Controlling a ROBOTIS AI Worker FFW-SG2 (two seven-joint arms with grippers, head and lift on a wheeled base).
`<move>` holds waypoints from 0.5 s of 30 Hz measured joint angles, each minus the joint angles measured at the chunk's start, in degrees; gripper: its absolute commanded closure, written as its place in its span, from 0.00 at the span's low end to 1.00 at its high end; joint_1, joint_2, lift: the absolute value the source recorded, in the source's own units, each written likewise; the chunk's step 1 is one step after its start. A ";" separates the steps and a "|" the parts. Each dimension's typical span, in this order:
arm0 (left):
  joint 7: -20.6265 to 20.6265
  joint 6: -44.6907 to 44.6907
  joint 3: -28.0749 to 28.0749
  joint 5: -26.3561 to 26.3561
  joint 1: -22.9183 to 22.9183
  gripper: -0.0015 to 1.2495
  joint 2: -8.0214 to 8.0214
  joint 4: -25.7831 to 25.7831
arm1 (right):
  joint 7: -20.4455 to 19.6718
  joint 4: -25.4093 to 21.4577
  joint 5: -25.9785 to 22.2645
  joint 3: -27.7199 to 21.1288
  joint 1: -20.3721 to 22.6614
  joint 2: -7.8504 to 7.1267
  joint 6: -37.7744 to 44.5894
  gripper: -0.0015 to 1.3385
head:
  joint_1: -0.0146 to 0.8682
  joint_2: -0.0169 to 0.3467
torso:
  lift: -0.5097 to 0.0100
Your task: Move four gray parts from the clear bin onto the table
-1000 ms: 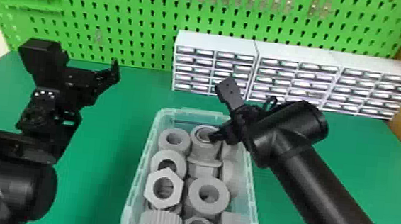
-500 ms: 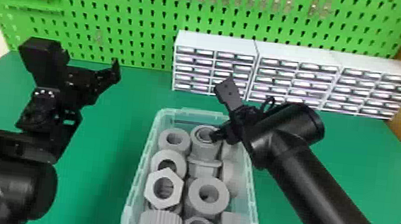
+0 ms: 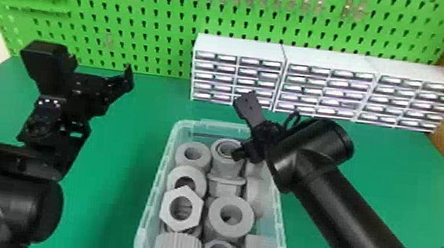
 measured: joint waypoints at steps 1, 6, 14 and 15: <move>0.00 0.00 0.00 0.00 -0.01 0.09 0.00 0.00 | -0.10 0.14 -0.08 0.12 0.00 0.00 -0.11 0.26 | 0.79 0.12 | 0.89; 0.00 -0.01 0.00 0.00 -0.08 0.09 0.05 0.08 | -0.30 0.91 -0.55 0.65 -0.03 0.02 -0.82 0.26 | 0.79 0.12 | 0.89; -0.07 0.00 0.00 0.00 -0.08 0.09 0.09 0.09 | -0.30 2.00 -1.59 1.14 -0.21 0.01 -1.74 0.26 | 0.79 0.12 | 0.89; -0.08 0.00 0.00 0.00 -0.08 0.09 0.09 0.09 | -0.28 2.05 -1.93 1.30 -0.26 0.02 -1.75 0.26 | 0.79 0.12 | 0.89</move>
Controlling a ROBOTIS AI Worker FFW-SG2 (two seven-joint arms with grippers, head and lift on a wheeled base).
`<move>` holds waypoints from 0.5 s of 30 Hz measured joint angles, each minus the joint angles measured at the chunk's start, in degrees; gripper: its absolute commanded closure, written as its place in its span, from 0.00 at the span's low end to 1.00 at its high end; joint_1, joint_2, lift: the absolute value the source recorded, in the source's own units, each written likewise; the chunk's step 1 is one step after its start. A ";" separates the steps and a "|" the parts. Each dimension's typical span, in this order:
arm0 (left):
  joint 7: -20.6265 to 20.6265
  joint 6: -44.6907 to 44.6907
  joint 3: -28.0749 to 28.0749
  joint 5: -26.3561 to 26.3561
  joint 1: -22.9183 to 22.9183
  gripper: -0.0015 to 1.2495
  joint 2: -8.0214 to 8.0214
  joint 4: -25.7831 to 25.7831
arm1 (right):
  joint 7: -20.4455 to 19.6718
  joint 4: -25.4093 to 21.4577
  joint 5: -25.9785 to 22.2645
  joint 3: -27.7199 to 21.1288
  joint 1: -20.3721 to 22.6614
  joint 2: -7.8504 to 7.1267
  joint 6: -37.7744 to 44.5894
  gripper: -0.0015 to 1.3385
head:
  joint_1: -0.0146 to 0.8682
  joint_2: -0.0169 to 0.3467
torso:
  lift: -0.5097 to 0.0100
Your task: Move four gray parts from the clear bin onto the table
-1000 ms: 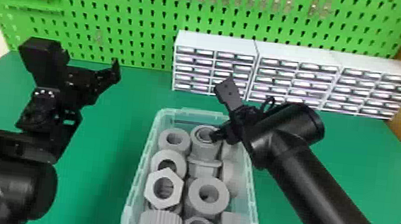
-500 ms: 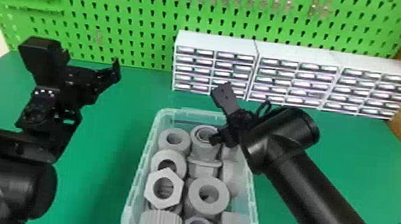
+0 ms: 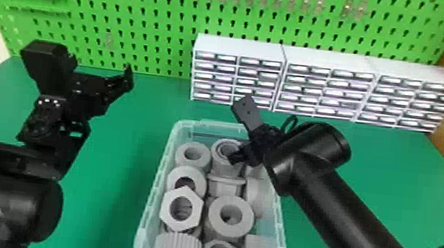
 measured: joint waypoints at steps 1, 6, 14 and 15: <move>0.00 0.00 0.01 0.00 0.00 0.09 0.00 0.00 | 0.03 0.01 -0.29 0.16 -0.05 0.02 0.00 0.26 | 0.79 0.12 | 0.89; 0.00 0.00 0.08 0.00 0.07 0.09 0.00 0.00 | 0.08 -0.88 -2.20 1.67 -0.46 0.16 0.07 0.26 | 0.79 0.12 | 0.89; 0.00 0.00 0.09 0.00 0.17 0.09 0.00 -0.01 | 0.07 -5.20 -5.16 4.67 -0.71 0.18 0.22 0.26 | 0.79 0.12 | 0.89; 0.00 0.00 0.09 0.00 0.17 0.09 0.00 -0.02 | 0.07 -5.69 -5.28 4.98 -0.71 0.19 0.27 0.26 | 0.79 0.12 | 0.89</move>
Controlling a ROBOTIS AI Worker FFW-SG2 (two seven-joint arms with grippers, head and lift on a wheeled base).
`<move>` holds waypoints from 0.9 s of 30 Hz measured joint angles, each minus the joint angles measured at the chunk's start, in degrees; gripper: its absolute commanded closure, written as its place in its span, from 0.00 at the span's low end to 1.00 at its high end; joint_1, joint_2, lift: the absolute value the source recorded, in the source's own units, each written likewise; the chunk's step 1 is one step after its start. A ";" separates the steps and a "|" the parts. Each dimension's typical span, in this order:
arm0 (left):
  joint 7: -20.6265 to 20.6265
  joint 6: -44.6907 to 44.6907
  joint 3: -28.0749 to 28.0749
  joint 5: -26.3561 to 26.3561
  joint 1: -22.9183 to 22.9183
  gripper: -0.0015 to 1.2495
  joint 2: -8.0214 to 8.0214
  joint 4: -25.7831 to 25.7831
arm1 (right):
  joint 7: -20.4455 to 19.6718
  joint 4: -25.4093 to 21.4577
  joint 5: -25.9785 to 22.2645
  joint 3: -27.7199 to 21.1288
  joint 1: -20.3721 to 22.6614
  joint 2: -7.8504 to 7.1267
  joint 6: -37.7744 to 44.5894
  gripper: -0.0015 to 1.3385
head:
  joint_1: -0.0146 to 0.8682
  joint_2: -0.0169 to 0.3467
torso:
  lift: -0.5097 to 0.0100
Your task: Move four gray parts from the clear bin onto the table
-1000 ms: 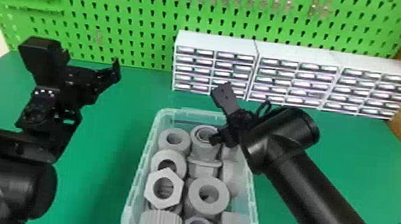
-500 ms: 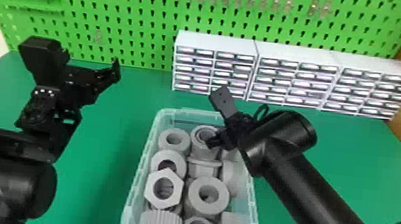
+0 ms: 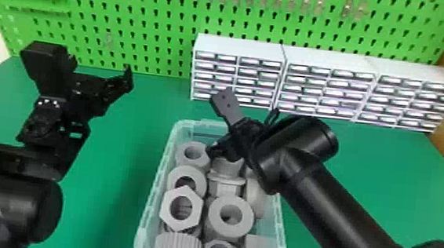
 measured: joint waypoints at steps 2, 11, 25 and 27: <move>0.00 0.00 0.00 0.00 0.00 0.09 0.00 -0.02 | 0.00 -0.87 -0.09 0.47 0.00 0.02 0.16 0.26 | 0.79 0.12 | 0.89; 0.00 0.01 0.07 0.00 0.09 0.09 0.00 -0.03 | 0.00 -2.16 1.92 -0.60 0.54 -0.18 0.90 0.26 | 0.79 0.12 | 0.89; -0.08 0.07 0.11 0.00 0.14 0.09 0.00 -0.05 | 0.00 -1.57 -2.51 -1.05 1.41 -0.37 2.11 0.26 | 0.79 0.12 | 0.89; -0.09 0.07 0.19 0.00 0.26 0.09 0.00 -0.06 | 0.00 -1.63 -3.06 -0.95 1.50 -0.37 3.11 0.26 | 0.79 0.12 | 0.89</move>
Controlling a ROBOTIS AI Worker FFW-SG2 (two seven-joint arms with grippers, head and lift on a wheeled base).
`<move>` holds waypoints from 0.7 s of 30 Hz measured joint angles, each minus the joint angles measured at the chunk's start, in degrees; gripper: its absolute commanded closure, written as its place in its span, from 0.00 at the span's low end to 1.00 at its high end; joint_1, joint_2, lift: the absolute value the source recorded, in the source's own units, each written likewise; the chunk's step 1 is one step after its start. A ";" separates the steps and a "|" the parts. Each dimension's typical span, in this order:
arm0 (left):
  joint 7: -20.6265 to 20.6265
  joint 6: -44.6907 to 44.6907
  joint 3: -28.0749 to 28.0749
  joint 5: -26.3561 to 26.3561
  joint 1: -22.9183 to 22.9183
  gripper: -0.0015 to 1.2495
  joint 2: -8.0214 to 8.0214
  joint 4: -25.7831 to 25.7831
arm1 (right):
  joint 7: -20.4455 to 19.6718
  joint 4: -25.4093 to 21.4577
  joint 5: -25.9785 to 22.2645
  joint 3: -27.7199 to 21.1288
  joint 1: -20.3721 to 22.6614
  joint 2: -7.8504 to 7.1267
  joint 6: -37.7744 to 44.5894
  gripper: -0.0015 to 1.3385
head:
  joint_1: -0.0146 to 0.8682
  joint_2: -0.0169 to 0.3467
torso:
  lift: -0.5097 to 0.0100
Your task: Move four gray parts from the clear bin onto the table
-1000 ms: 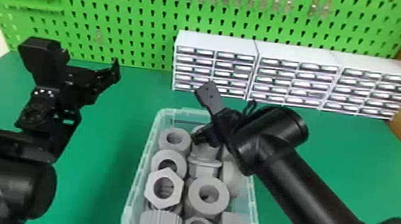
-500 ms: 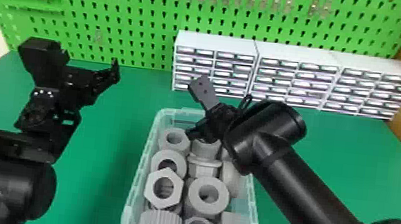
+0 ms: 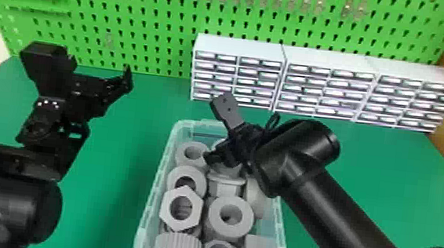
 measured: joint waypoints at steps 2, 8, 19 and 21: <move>0.00 0.00 0.10 0.00 0.13 0.09 0.00 -0.01 | 0.00 -0.26 -0.28 0.12 0.09 -0.02 1.19 0.26 | 0.79 0.12 | 0.89; 0.00 0.00 0.24 0.00 0.27 0.09 0.00 -0.02 | 0.02 -0.54 -1.12 0.50 0.29 -0.26 2.91 0.26 | 0.79 0.12 | 0.89; 0.00 0.00 0.16 0.00 0.10 0.09 0.00 -0.01 | 0.44 -0.43 0.30 1.09 0.11 -0.92 2.88 0.26 | 0.79 0.12 | 0.89; 0.00 0.00 0.14 0.00 0.09 0.09 0.00 -0.01 | 0.44 -0.25 0.72 1.21 0.00 -1.08 2.74 0.26 | 0.79 0.12 | 0.89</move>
